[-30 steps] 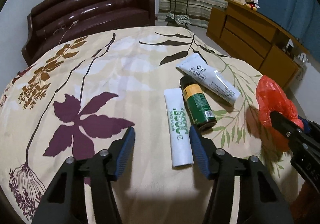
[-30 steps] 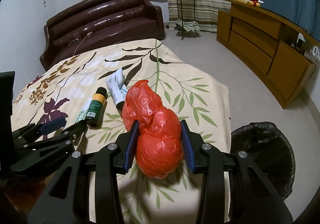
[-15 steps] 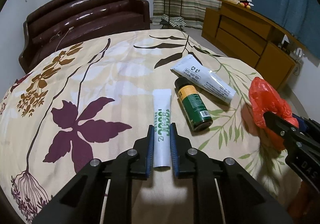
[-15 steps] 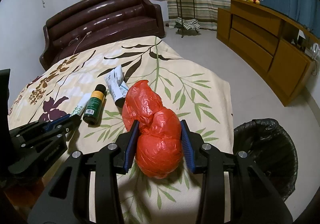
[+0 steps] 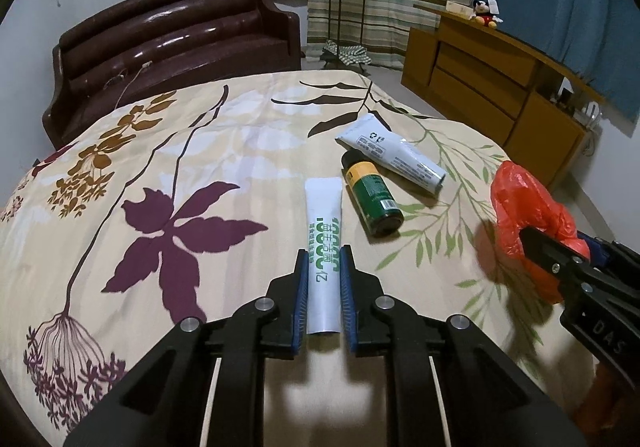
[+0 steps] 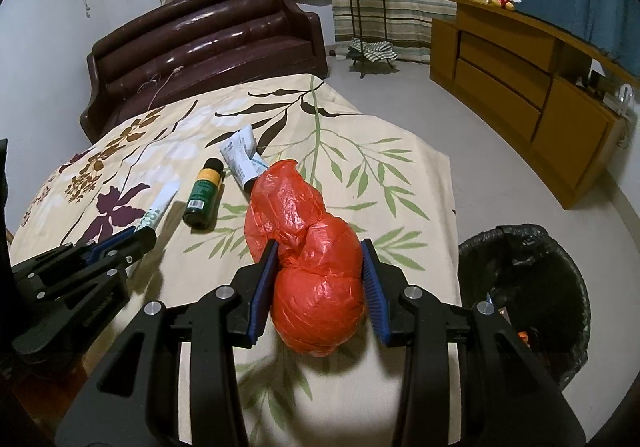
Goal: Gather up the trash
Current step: 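Carry the red bag and white-and-green tube in both grippers over the bin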
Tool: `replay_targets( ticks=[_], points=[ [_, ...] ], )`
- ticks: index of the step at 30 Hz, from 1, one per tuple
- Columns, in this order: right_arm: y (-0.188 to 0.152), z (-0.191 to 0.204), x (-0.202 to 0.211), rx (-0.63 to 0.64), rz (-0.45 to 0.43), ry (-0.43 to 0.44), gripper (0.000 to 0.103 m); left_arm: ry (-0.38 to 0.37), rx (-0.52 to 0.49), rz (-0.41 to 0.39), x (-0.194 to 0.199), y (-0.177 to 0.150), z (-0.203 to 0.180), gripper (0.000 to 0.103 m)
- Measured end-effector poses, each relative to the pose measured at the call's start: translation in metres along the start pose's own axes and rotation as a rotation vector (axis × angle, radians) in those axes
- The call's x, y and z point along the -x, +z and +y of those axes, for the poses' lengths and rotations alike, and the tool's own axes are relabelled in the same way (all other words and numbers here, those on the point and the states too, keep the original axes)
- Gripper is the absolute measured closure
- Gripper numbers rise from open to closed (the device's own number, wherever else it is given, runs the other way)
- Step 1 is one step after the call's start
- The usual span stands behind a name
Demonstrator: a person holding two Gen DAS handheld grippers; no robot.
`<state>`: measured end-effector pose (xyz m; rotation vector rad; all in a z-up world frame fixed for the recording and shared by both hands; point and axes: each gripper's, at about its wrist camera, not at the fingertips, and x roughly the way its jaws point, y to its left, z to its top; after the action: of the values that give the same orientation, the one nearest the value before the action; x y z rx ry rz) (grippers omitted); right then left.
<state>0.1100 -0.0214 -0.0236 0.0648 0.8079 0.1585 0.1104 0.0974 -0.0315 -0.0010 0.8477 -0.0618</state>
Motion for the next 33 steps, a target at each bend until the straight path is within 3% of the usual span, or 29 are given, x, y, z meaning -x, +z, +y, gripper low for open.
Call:
replay_targets(
  ticks=[20,33],
  points=[
    [-0.026,-0.024,0.045,-0.025,-0.034,-0.054,0.064,-0.037,-0.022,-0.056,0.042,-0.019,-0.022,0.087],
    [-0.035,-0.069,0.07,-0.083,-0.066,-0.125,0.064,-0.091,-0.094,-0.093,0.055,-0.02,-0.071,0.087]
  ],
)
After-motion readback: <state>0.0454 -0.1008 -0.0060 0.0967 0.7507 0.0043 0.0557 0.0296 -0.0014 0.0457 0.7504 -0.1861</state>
